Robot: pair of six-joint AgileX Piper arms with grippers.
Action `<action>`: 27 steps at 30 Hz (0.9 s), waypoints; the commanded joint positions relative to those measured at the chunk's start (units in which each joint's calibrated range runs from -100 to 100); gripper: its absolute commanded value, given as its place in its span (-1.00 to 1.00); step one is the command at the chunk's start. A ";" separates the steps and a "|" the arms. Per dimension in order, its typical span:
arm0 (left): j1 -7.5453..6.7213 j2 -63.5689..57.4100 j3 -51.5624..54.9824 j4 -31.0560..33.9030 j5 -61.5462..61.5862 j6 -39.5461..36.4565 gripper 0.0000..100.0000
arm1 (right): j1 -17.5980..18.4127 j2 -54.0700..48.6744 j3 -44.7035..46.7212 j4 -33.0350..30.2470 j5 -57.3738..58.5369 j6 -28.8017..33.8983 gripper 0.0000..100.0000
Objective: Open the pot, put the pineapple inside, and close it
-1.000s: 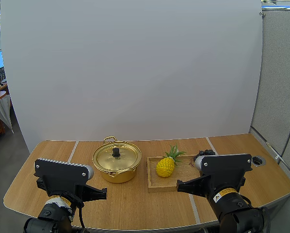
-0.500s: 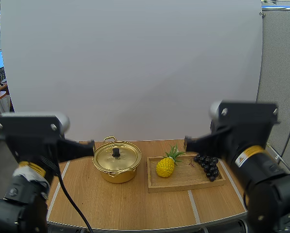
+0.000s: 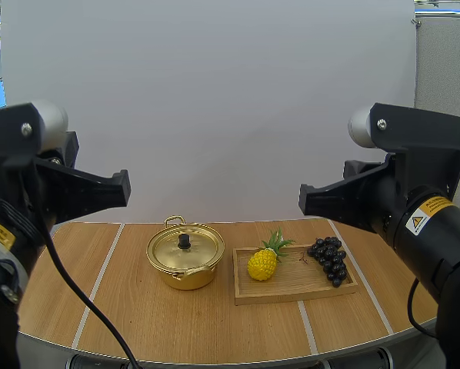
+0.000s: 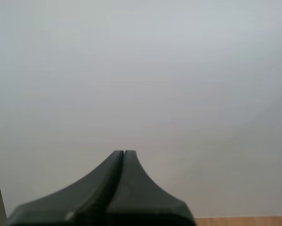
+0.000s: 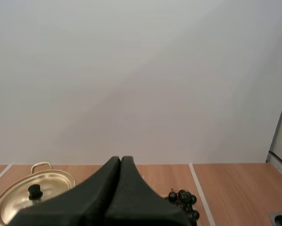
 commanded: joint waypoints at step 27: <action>0.02 51.25 -9.57 -0.47 14.23 0.95 -0.97 | -0.20 40.57 -9.23 -0.24 21.98 -0.53 -1.00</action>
